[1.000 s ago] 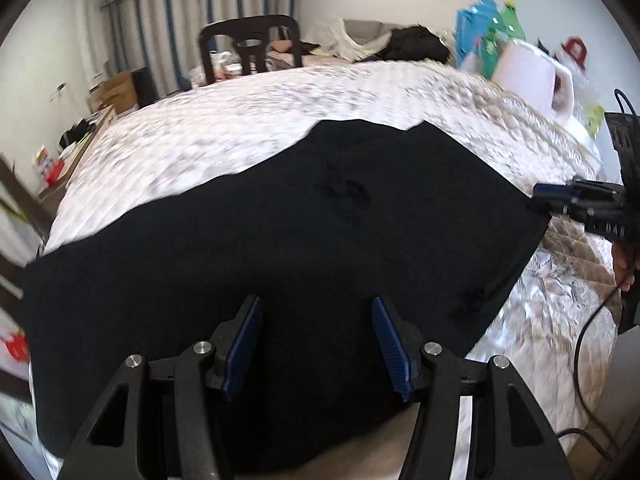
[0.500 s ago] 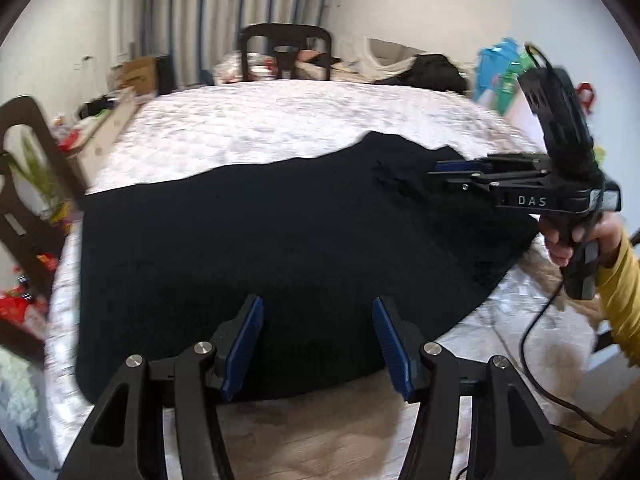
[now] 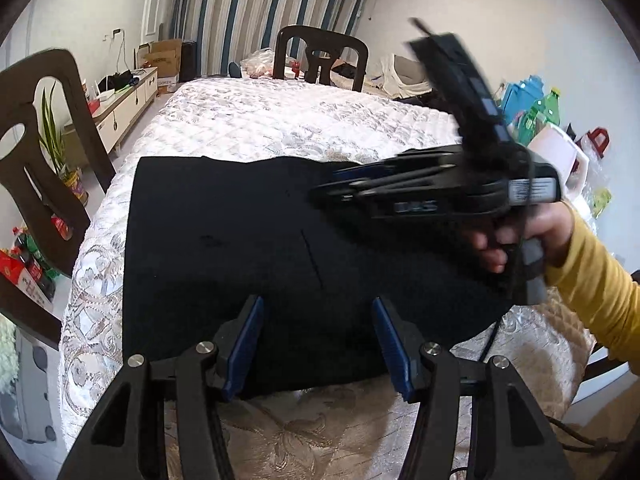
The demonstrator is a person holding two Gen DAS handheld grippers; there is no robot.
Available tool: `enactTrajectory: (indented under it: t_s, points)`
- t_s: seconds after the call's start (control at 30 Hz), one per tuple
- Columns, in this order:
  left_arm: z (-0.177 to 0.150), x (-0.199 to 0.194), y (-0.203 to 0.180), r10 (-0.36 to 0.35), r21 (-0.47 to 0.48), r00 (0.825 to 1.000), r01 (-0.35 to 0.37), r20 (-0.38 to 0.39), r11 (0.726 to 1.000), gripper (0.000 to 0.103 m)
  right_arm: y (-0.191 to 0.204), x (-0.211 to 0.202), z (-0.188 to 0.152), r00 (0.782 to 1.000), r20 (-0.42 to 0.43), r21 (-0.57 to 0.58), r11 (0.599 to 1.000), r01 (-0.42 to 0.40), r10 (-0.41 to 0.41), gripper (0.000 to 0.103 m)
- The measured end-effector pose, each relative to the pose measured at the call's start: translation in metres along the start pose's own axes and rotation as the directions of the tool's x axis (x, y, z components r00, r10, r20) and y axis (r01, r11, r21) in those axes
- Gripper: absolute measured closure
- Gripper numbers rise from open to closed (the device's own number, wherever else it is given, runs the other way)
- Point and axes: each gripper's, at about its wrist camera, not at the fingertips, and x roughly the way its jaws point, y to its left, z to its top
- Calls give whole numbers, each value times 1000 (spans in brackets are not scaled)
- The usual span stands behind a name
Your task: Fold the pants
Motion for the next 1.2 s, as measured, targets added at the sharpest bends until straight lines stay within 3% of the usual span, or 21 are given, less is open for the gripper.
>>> enactTrajectory:
  t_s: [0.07, 0.13, 0.27, 0.4, 0.5, 0.67, 0.8, 0.97, 1.13, 1.2]
  points:
    - [-3, -5, 5, -6, -18, 1000, 6, 9, 1000, 43, 3, 5, 11, 1000, -4, 8, 1000, -4, 4, 67]
    - [-4, -8, 8, -2, -29, 1000, 2, 18, 1000, 43, 1, 11, 20, 998, -22, 32, 998, -63, 64, 67]
    - [1, -12, 12, 43, -42, 999, -42, 21, 998, 44, 14, 17, 26, 1000, -22, -16, 1000, -2, 2, 67]
    - [8, -11, 2, 173, -14, 985, -173, 10, 985, 43, 11, -7, 23, 1000, 19, 21, 1000, 9, -9, 67]
    - [7, -14, -7, 233, 18, 972, -234, 34, 972, 42, 9, -42, 2, 997, 76, 6, 1000, 30, -30, 67]
    - [4, -9, -18, 256, 35, 966, -257, 28, 966, 42, 9, -82, -48, 996, 64, -27, 998, 60, -58, 67]
    - [0, -12, -26, 285, 50, 958, -287, 37, 957, 42, 19, -85, -87, 998, 32, -20, 998, 63, -62, 67]
    - [3, -15, -35, 301, 63, 953, -303, 43, 951, 42, 41, -82, -107, 1000, 18, -49, 999, 8, -7, 67]
    - [6, -18, -47, 284, 83, 957, -289, 62, 954, 42, 32, -114, -105, 992, 127, 10, 1000, -12, 11, 67]
    - [9, -16, -53, 274, 99, 959, -280, 65, 955, 42, 16, -130, -110, 988, 154, 55, 998, 17, -26, 67]
